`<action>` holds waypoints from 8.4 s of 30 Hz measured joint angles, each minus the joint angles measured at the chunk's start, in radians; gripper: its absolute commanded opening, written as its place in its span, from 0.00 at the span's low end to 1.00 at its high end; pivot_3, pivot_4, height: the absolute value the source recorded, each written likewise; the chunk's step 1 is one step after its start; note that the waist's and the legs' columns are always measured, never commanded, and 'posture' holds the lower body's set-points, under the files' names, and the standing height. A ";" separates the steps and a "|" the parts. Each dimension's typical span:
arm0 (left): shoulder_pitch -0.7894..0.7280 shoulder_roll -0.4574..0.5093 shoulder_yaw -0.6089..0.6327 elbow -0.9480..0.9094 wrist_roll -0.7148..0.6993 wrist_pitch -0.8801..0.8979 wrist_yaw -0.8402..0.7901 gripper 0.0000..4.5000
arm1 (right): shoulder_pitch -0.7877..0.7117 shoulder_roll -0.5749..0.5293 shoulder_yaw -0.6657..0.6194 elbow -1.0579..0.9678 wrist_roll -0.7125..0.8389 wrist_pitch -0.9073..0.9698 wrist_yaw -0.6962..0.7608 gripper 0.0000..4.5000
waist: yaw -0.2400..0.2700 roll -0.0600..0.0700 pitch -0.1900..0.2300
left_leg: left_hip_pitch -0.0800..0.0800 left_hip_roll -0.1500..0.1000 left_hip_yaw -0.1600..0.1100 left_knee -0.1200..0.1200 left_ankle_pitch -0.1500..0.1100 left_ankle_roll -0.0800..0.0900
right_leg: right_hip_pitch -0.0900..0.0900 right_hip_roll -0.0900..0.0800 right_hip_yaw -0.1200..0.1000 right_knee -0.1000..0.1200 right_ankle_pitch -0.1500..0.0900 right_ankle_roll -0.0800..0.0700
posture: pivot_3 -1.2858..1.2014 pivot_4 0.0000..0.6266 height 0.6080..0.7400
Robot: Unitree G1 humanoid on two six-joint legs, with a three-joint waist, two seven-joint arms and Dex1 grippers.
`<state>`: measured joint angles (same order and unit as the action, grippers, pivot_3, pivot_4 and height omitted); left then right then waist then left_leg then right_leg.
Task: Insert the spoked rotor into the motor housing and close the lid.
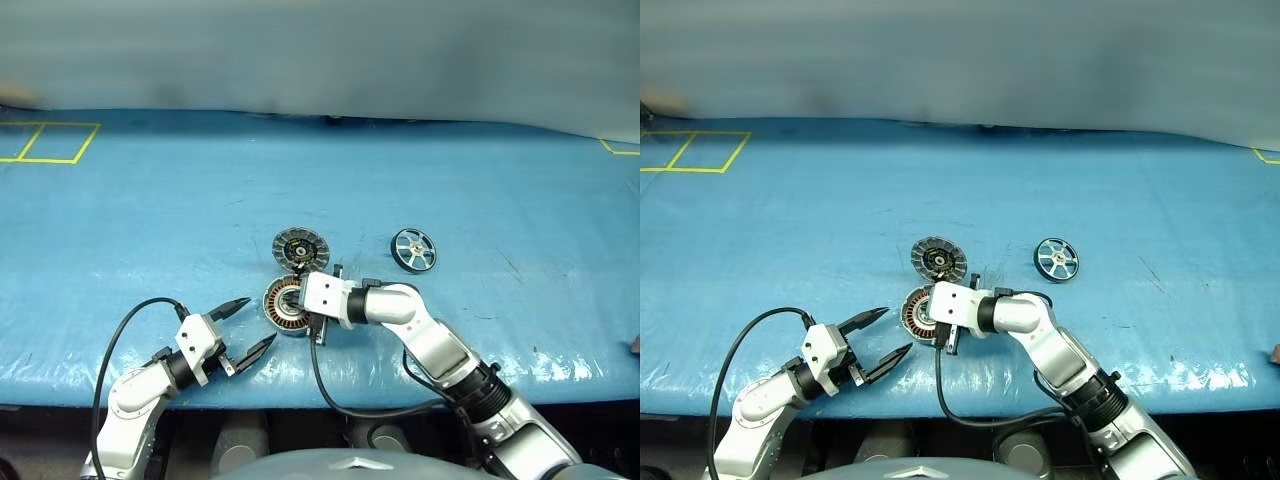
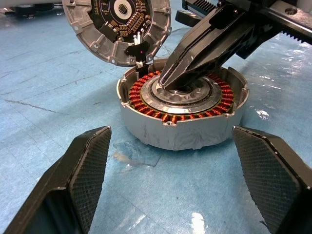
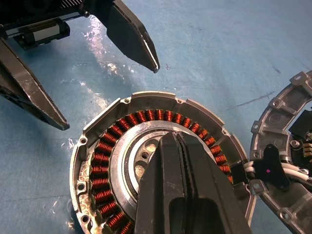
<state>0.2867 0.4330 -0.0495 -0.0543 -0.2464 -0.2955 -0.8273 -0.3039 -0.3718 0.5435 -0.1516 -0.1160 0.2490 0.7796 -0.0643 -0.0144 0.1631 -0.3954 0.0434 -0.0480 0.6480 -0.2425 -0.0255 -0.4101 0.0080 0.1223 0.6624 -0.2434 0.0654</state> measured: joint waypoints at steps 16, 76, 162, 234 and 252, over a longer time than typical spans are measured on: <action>-0.002 0.000 0.000 0.000 0.000 0.002 0.001 0.93 | 0.007 -0.022 0.008 -0.002 -0.032 0.001 -0.024 0.00 | 0.004 -0.002 -0.009 | 0.002 0.000 0.000 0.003 0.000 0.000 | 0.001 -0.001 0.000 0.000 0.000 0.000 | 0.52 0.24 1.00; -0.032 -0.010 -0.001 0.043 0.000 -0.021 -0.006 0.93 | 0.064 0.012 -0.089 -0.046 0.133 0.109 -0.015 0.00 | -0.003 -0.001 -0.007 | -0.002 0.000 0.000 -0.001 0.000 0.000 | -0.002 0.000 0.000 -0.001 0.000 0.000 | 0.52 0.24 1.00; -0.024 -0.009 -0.001 0.052 -0.029 -0.035 -0.003 0.93 | 0.133 -0.163 -0.606 0.108 0.333 0.340 -0.173 0.00 | -0.004 0.000 -0.006 | -0.002 0.000 0.001 -0.001 0.000 0.000 | -0.001 0.000 0.001 -0.001 0.000 0.000 | 0.52 0.24 1.00; -0.025 -0.021 -0.020 0.076 -0.038 -0.026 -0.006 0.93 | 0.157 0.005 -0.335 0.024 0.601 0.298 0.152 0.54 | -0.004 0.001 -0.005 | -0.002 0.000 0.001 -0.001 0.000 0.000 | -0.002 0.001 0.001 -0.001 0.000 0.000 | 0.52 0.24 1.00; -0.025 -0.021 -0.016 0.090 -0.039 -0.043 -0.007 0.93 | 0.150 0.026 -0.362 0.030 0.600 0.286 0.135 0.00 | -0.004 0.001 -0.005 | -0.002 0.000 0.001 -0.001 0.000 0.000 | -0.002 0.001 0.001 -0.001 0.000 0.000 | 0.52 0.24 1.00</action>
<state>0.2622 0.4121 -0.0659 0.0354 -0.2850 -0.3381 -0.8339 -0.1544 -0.3456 0.1816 -0.1218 0.4835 0.5350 0.9145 -0.0683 -0.0130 0.1579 -0.3974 0.0437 -0.0475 0.6473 -0.2427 -0.0255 -0.4120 0.0085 0.1230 0.6615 -0.2434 0.0655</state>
